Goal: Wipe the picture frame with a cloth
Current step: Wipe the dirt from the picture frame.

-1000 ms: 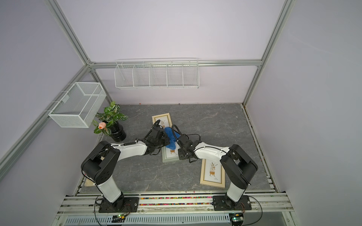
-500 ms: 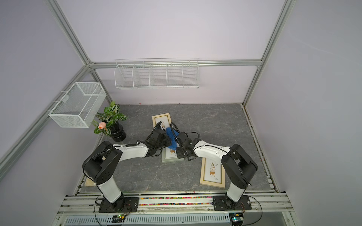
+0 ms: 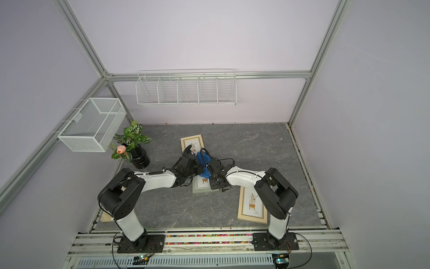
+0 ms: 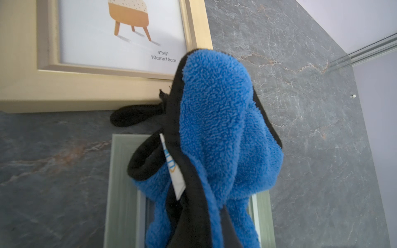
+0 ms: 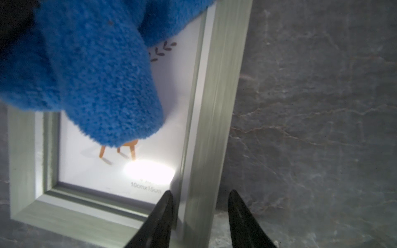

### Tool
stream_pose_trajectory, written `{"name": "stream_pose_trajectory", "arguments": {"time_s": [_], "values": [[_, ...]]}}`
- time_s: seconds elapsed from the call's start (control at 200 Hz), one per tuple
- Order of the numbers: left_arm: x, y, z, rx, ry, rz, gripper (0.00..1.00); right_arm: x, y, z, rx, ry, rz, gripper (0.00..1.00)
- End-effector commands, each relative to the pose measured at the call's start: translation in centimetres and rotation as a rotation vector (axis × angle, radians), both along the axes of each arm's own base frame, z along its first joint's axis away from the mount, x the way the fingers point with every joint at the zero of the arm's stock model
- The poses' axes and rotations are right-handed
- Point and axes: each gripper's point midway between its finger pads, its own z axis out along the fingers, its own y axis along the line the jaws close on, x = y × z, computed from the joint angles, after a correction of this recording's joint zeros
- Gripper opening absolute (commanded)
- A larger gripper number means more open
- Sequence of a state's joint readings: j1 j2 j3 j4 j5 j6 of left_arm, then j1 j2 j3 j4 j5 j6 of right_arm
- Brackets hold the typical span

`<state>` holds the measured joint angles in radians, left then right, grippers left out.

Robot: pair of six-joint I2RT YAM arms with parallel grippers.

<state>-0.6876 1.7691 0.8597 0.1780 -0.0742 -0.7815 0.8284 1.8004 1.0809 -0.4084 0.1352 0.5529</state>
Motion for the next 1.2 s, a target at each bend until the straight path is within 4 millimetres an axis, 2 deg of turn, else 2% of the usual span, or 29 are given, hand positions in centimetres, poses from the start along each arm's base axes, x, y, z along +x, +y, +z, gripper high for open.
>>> {"name": "stream_pose_trajectory", "arguments": {"time_s": [0.0,0.255,0.35,0.47,0.595,0.7,0.825,0.93,0.995,1.095,1.195], "values": [[-1.9,1.2,-3.4,0.089,0.119,0.003,0.00,-0.9,-0.5,-1.5,-0.055,0.031,0.011,0.42],[1.0,-0.6,-2.6,0.056,0.111,0.012,0.00,-1.3,-1.0,-1.8,-0.087,0.024,0.006,0.28],[1.6,1.2,-2.2,0.070,0.108,0.048,0.00,-1.2,-2.2,-1.6,-0.127,0.003,-0.024,0.26],[0.9,4.1,-1.6,0.138,0.095,0.071,0.00,-1.1,-3.7,-1.7,-0.161,-0.004,-0.064,0.23],[0.2,4.9,-0.8,0.162,0.083,0.068,0.00,-1.1,-3.5,-1.9,-0.158,-0.001,-0.056,0.22],[0.4,4.0,-1.0,0.129,0.089,0.060,0.00,-1.2,-2.3,-1.8,-0.133,0.000,-0.031,0.20],[0.9,1.2,-1.6,0.088,0.102,0.024,0.00,-1.4,-0.9,-1.3,-0.098,0.003,-0.004,0.20],[0.9,-0.5,-1.9,0.088,0.114,-0.006,0.00,-1.4,-1.0,-1.2,-0.099,0.002,-0.008,0.20],[0.8,0.3,-1.9,0.109,0.113,0.005,0.00,-1.3,-1.7,-1.3,-0.125,-0.002,-0.020,0.20],[0.7,2.8,-1.7,0.135,0.111,0.035,0.00,-1.2,-2.5,-1.5,-0.130,0.002,-0.039,0.20],[0.3,4.6,-1.5,0.161,0.111,0.047,0.00,-1.1,-2.5,-1.6,-0.127,0.005,-0.035,0.20]]}}
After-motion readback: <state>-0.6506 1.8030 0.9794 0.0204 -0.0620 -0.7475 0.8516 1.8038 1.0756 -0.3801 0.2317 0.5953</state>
